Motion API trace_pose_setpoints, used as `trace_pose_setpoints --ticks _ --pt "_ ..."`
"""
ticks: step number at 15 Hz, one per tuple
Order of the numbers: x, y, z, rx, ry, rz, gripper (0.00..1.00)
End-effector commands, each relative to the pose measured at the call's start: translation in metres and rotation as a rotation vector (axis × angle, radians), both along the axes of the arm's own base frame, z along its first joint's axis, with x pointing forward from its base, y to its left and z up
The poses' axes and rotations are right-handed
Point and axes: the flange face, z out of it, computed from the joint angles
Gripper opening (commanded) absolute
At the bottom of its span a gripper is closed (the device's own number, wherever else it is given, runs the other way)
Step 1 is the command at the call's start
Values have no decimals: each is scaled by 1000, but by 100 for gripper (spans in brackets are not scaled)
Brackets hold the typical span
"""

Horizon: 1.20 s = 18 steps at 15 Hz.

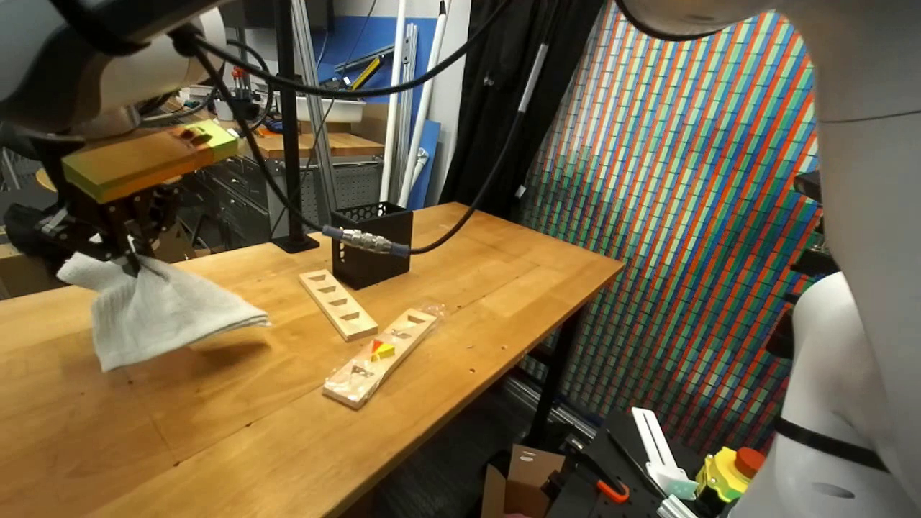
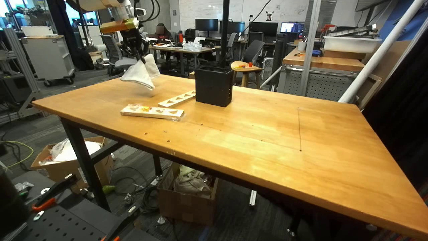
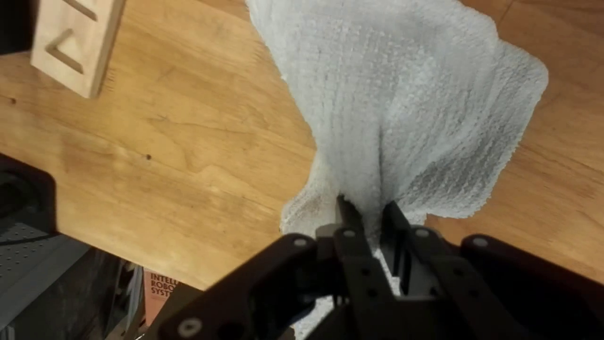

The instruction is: Put the cloth in the black box

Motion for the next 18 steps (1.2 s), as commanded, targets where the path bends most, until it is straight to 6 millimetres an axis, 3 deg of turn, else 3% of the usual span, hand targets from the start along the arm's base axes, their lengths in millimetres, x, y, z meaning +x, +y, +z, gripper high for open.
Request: trace_pose_setpoints --ticks 1,9,18 --pt "-17 -36 49 -58 -9 -40 4" --pt "-12 -137 135 -119 9 -114 4" --pt "-3 -262 166 -134 17 -115 4"
